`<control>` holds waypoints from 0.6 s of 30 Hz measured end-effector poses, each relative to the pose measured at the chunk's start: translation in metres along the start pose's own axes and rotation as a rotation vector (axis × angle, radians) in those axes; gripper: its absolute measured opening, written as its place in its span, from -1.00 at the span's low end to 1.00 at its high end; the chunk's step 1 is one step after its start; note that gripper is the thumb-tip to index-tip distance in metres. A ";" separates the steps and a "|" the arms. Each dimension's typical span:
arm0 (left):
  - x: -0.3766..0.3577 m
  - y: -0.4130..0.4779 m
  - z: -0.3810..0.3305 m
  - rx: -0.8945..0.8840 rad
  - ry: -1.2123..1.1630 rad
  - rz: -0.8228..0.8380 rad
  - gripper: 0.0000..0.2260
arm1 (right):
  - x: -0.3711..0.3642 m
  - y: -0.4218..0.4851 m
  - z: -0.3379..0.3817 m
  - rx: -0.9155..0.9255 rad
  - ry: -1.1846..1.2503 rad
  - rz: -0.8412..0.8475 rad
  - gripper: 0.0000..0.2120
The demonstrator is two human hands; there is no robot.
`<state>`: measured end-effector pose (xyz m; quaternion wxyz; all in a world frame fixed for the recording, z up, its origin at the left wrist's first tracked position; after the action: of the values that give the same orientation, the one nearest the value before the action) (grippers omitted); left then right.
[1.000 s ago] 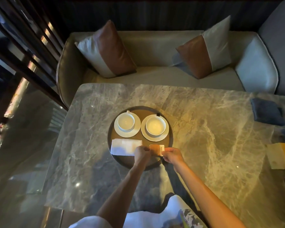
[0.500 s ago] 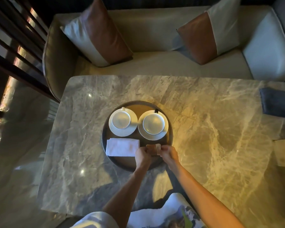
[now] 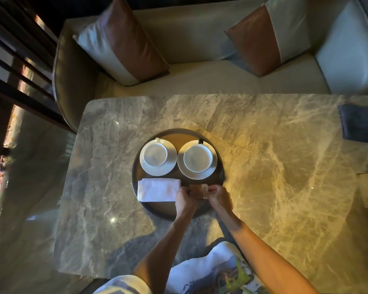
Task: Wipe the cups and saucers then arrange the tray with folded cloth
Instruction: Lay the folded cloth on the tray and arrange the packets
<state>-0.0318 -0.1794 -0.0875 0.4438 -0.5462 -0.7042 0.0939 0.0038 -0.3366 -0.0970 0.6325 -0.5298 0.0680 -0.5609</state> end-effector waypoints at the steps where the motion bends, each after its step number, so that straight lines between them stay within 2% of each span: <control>1: -0.001 0.000 0.000 0.000 -0.005 0.006 -0.82 | 0.000 -0.001 0.000 0.013 0.014 0.005 -0.77; 11: -0.003 -0.006 -0.006 -0.009 0.080 0.065 -0.79 | -0.001 0.000 0.000 0.058 0.041 0.033 -0.76; 15: -0.001 -0.013 -0.011 -0.043 0.116 0.095 -0.72 | 0.001 -0.001 -0.003 0.058 0.135 0.076 -0.66; 18: 0.000 -0.018 -0.014 -0.065 0.119 0.120 -0.66 | 0.002 -0.004 -0.005 0.082 0.114 0.113 -0.64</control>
<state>-0.0341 -0.1916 -0.0681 0.4604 -0.6062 -0.6453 0.0648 -0.0013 -0.3403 -0.0951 0.6795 -0.4659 0.1109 -0.5558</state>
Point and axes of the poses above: each hand's wrist, its own y-axis towards the middle knuckle, its own x-axis out of the back of the hand, z = x × y, the point moved 8 cm from there along y, towards the middle knuckle, and after that the axes turned 6 degrees about -x, right-handed, at the moved point
